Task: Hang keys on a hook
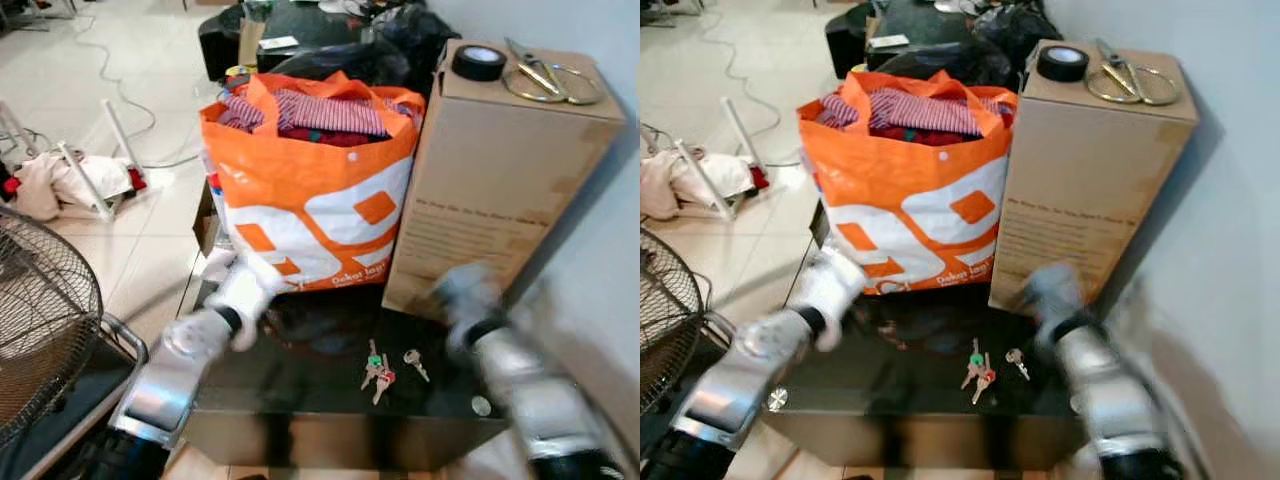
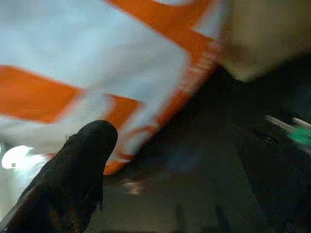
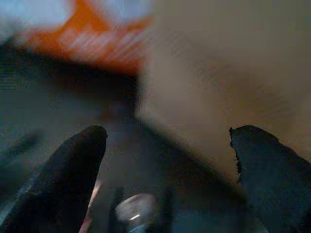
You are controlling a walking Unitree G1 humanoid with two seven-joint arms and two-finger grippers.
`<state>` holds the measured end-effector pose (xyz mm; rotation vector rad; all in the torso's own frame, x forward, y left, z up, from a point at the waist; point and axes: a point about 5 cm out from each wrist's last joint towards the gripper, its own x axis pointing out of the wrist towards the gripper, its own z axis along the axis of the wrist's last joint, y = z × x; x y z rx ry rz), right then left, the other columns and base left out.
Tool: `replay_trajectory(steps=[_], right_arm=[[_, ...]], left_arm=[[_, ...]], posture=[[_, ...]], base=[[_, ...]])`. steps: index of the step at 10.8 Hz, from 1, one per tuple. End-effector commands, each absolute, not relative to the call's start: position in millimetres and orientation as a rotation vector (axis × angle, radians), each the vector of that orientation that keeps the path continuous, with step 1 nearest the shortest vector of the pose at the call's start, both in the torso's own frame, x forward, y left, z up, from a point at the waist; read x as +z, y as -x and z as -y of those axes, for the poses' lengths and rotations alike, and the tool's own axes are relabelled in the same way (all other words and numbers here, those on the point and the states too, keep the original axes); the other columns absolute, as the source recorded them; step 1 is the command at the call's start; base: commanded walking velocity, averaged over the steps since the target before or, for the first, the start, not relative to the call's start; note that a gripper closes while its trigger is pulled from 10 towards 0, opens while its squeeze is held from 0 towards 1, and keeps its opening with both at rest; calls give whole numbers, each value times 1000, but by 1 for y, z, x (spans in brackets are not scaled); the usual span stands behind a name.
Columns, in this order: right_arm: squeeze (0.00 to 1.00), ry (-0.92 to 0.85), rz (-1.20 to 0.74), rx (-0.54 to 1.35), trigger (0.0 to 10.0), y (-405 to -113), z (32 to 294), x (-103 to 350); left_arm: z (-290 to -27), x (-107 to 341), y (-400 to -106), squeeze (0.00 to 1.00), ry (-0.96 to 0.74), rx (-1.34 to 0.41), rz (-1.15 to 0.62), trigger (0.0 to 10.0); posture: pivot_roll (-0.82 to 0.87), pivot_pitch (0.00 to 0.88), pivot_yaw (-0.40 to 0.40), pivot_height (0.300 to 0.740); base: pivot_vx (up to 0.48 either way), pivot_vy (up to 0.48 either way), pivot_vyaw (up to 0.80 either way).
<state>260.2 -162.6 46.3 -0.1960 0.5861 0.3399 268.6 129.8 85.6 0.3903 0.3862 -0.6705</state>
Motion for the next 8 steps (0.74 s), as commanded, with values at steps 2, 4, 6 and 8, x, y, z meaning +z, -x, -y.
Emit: replay_trajectory(steps=[2,4,6,8], right_arm=[[0,274,-671,378,10000,-261,159,22],[0,254,-724,409,10000,-262,156,-5],[0,273,-733,428,10000,-263,152,-11],[0,248,-737,364,10000,-270,156,-16]], left_arm=[[-128,72,-260,0,-461,-778,-458,10000],[-132,61,-252,0,-490,-814,-502,10000],[-134,58,-249,0,-519,-842,-516,10000],[-131,59,-244,0,-544,-883,-511,10000]], posture=[[-87,0,35,740],[-95,0,30,740],[-115,0,39,740],[-97,0,31,740]], base=[[0,0,0],[0,0,0],[0,0,0],[0,0,0]])
